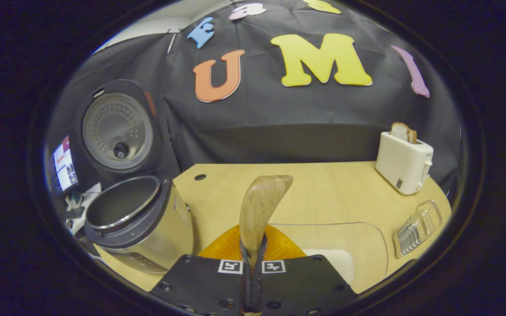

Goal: Close the left gripper, press the button to open the rice cooker; take a wooden spoon from the chopstick holder with the right hand, scoop a spoonful of rice and pour it into the rice cooker, then put the wooden spoon back into the chopstick holder.

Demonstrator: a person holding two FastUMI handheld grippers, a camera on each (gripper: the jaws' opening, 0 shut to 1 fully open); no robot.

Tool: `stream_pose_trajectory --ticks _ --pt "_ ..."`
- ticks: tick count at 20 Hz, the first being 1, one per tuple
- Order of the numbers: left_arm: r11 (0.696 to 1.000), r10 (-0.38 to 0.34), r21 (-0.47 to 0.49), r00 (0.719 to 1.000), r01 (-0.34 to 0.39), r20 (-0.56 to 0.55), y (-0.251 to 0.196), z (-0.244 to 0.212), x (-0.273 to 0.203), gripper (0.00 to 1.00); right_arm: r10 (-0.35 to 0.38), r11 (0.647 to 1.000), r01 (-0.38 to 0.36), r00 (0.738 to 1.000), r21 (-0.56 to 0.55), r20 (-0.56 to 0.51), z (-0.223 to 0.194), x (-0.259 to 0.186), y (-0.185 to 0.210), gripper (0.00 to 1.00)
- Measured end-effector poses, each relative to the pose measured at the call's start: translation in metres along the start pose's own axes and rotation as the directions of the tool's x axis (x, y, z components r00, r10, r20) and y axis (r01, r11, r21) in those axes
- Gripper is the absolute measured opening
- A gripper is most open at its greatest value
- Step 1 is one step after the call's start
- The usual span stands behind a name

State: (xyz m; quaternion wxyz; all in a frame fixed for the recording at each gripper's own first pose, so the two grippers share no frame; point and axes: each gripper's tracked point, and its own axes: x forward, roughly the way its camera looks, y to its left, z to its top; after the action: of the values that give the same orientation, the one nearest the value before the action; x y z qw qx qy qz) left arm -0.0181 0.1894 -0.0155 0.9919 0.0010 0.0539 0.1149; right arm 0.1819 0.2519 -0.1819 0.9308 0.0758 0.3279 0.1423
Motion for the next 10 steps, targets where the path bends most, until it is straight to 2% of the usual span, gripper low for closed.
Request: stream_pose_trajectory --ticks 5,10 --pt "1.000 0.003 -0.009 1.000 -0.003 -0.012 -0.001 -0.003 0.001 0.99 0.083 0.968 -0.079 0.996 0.238 -0.008 0.001 -0.001 -0.003 0.01" --pt "1.000 -0.010 -0.009 1.000 0.010 -0.026 -0.004 -0.007 0.002 0.99 0.103 0.909 -0.105 0.994 0.404 0.027 0.003 -0.008 -0.016 0.00"
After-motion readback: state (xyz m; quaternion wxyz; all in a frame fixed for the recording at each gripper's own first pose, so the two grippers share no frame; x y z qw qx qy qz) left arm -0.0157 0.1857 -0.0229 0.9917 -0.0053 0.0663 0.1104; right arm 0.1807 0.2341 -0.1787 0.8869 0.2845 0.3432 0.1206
